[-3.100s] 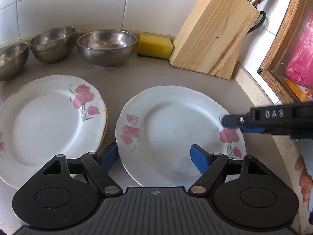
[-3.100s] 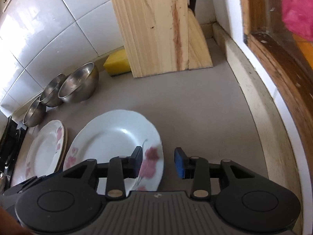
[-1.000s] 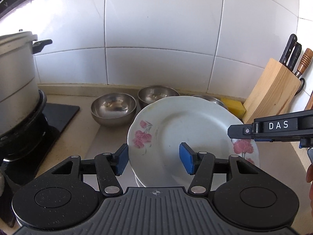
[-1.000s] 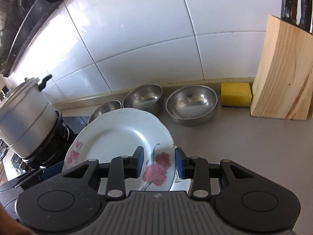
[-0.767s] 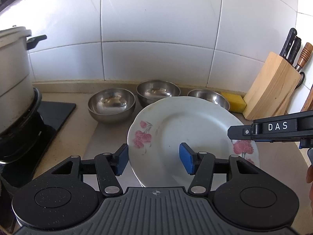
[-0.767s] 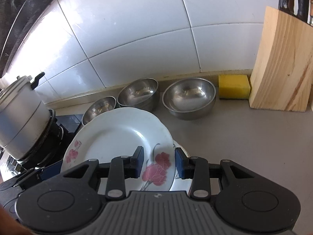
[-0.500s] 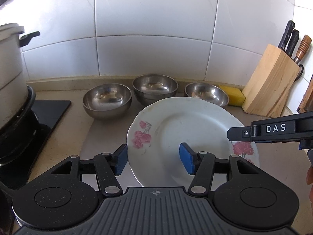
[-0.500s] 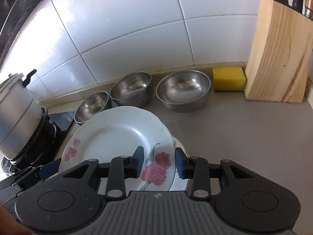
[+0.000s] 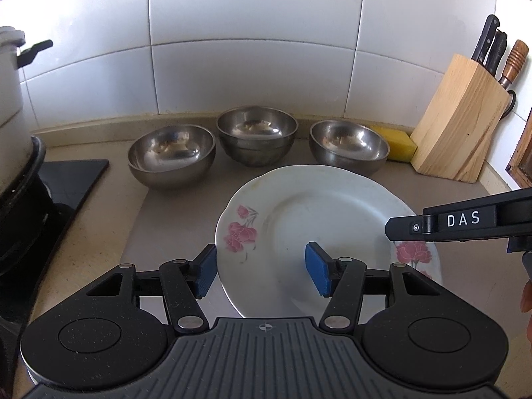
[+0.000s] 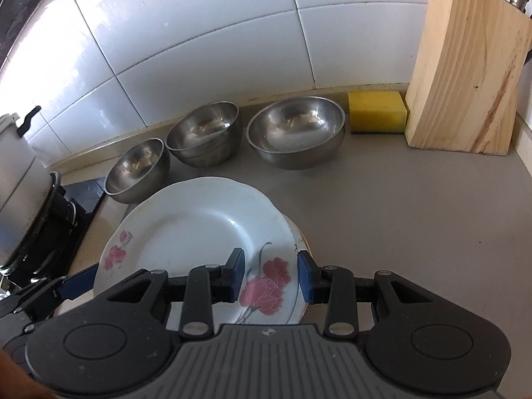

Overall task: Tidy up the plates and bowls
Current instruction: 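Lower the held pink-flowered plate onto the other plate beside the steel bowls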

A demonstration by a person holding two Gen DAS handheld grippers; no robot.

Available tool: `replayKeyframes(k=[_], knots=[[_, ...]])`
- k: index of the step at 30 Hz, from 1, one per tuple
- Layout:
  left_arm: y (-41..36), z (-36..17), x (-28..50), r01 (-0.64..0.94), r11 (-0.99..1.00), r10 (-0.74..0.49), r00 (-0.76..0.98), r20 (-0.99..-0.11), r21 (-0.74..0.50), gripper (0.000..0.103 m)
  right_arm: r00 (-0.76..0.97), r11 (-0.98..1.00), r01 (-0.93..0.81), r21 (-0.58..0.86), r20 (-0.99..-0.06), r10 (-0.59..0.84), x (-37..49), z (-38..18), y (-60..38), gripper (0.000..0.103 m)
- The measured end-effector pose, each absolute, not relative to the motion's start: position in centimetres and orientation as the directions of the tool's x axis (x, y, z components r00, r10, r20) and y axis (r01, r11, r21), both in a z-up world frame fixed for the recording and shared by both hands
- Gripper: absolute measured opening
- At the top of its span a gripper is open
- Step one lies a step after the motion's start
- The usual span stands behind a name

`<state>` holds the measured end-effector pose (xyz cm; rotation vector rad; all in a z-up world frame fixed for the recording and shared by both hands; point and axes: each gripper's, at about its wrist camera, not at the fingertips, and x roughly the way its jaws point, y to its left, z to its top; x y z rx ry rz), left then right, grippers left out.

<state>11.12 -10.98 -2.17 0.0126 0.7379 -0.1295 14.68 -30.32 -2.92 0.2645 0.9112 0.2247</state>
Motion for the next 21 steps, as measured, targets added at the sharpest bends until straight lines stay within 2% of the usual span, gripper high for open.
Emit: replayKeyframes(k=[21], knots=[[-10.7,-4.1,13.4,0.124,0.991,-0.122,0.693,-0.710,-0.049,0.058,0.577,0.961,-0.067,0.269,-0.775,0.257,15.8,-4.7,-29.2,0.018]])
